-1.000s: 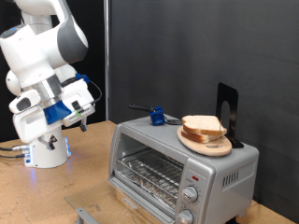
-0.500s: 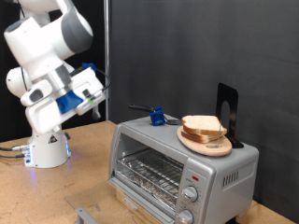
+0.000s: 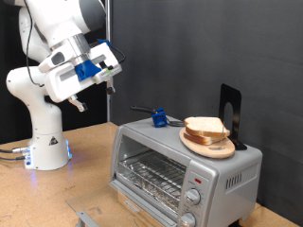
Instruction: Make a piece of toast with the oven
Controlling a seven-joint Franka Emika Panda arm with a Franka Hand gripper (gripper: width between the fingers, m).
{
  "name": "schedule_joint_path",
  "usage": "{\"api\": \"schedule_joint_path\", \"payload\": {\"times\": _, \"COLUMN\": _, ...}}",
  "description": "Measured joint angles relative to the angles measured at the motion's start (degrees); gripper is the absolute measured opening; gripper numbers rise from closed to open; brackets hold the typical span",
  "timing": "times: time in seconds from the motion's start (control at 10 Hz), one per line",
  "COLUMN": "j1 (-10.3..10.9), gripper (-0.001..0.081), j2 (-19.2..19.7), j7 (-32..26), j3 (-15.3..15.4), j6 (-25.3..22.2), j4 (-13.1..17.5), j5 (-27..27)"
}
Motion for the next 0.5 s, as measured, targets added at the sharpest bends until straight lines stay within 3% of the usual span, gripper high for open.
{"api": "schedule_joint_path", "payload": {"times": 0.2, "j1": 1.1, "gripper": 0.0808, "j2": 0.0, "j7": -4.2, "j3": 0.0, "j6": 0.2, "j4": 0.3, "j5": 1.8}}
{"api": "schedule_joint_path", "payload": {"times": 0.5, "j1": 4.8, "gripper": 0.0808, "j2": -1.0, "j7": -7.2, "j3": 1.9, "j6": -1.1, "j4": 3.2, "j5": 2.0}}
